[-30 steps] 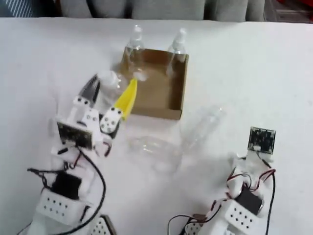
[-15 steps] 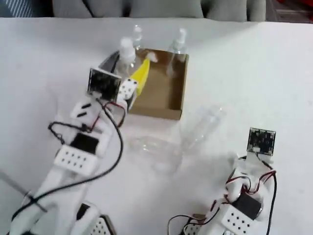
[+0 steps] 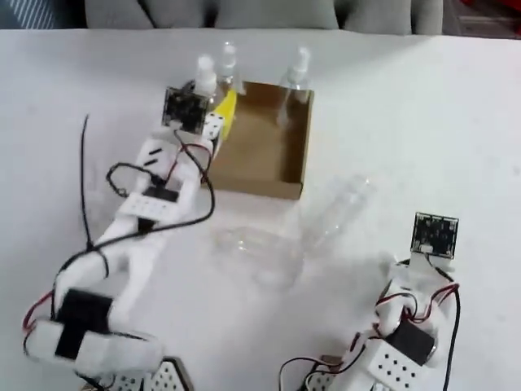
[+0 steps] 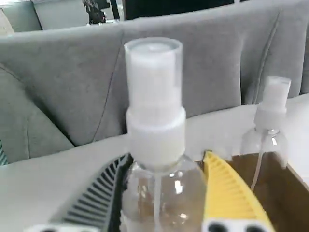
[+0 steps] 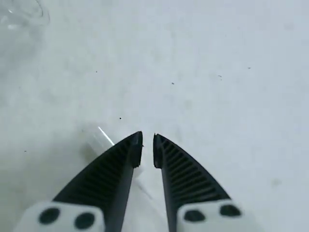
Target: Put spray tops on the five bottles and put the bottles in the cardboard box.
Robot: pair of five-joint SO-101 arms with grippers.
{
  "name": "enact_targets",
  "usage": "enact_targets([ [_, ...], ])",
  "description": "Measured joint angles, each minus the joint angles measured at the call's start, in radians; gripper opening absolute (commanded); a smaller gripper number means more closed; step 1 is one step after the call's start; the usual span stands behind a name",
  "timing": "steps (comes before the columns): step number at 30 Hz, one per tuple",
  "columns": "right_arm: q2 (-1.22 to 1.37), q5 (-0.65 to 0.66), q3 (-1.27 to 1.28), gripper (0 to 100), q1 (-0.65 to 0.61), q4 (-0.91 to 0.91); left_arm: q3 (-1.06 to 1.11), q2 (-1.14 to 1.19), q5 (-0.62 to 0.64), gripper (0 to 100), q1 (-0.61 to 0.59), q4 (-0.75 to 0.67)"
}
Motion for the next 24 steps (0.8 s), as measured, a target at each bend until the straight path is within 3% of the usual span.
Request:
enact_targets([
  [12, 0.0, 0.0, 0.0, 1.5, 0.0, 0.0, -0.178, 0.295, 0.086, 2, -0.005, -0.005],
  [24, 0.0, 0.0, 0.0, 1.5, 0.0, 0.0, -0.186, 0.512, 0.089, 2, -0.005, -0.33],
])
